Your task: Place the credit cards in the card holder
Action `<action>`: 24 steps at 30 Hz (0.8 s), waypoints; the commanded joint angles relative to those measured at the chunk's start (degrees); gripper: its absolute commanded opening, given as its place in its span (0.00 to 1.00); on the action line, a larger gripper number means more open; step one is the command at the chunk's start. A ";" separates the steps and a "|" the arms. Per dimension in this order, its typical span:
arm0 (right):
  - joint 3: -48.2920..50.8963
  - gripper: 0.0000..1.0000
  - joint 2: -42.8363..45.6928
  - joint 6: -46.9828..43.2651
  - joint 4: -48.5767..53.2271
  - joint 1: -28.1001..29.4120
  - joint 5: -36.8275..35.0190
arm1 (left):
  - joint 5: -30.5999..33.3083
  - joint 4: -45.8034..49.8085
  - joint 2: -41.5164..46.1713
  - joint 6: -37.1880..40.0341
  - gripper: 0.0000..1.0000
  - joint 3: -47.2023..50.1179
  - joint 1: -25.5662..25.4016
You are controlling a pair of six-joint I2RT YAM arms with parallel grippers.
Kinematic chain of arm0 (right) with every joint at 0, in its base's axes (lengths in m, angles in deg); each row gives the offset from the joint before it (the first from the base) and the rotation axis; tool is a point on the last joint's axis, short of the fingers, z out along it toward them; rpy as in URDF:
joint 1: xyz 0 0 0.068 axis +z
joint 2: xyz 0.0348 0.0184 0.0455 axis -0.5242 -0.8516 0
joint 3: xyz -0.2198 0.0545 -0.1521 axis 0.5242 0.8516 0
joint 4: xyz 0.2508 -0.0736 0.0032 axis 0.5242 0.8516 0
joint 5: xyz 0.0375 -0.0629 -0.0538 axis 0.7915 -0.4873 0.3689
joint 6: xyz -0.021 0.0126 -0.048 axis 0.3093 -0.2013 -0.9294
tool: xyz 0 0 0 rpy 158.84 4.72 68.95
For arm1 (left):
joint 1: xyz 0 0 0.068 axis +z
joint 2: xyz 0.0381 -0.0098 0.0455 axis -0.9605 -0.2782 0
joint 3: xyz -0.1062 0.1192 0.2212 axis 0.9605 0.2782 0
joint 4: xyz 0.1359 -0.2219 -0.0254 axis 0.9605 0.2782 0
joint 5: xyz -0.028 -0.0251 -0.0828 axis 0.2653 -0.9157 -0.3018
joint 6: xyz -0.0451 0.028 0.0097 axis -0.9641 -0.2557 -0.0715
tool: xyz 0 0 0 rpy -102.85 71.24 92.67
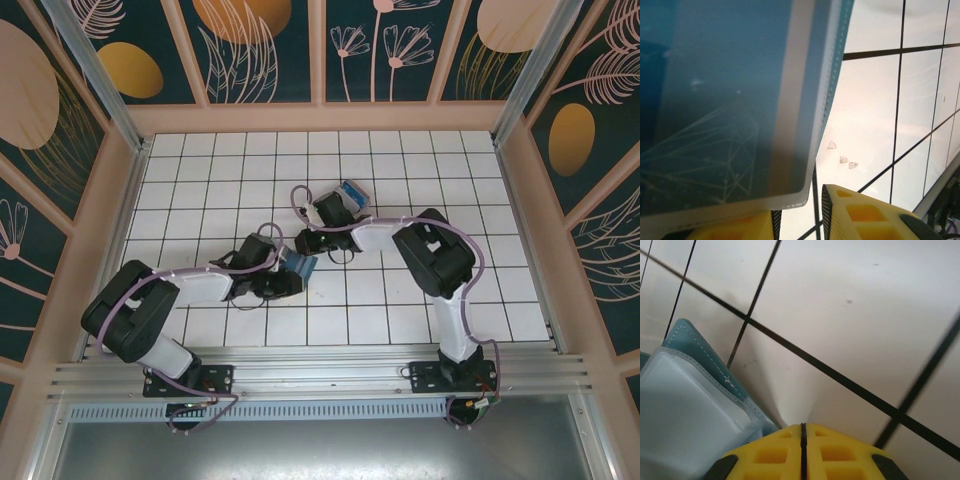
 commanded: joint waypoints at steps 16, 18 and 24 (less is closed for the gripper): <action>-5.01 0.22 7.79 -5.92 8.31 -4.71 4.56 | 4.13 7.05 7.20 -0.63 0.39 -9.33 -0.95; -5.10 0.23 7.61 -6.21 8.34 -4.69 4.48 | 5.04 8.55 8.07 -0.06 0.39 -10.26 -0.99; -4.31 0.23 8.53 -6.01 8.08 -4.87 3.36 | 8.16 10.96 8.83 0.89 0.40 -11.47 -0.78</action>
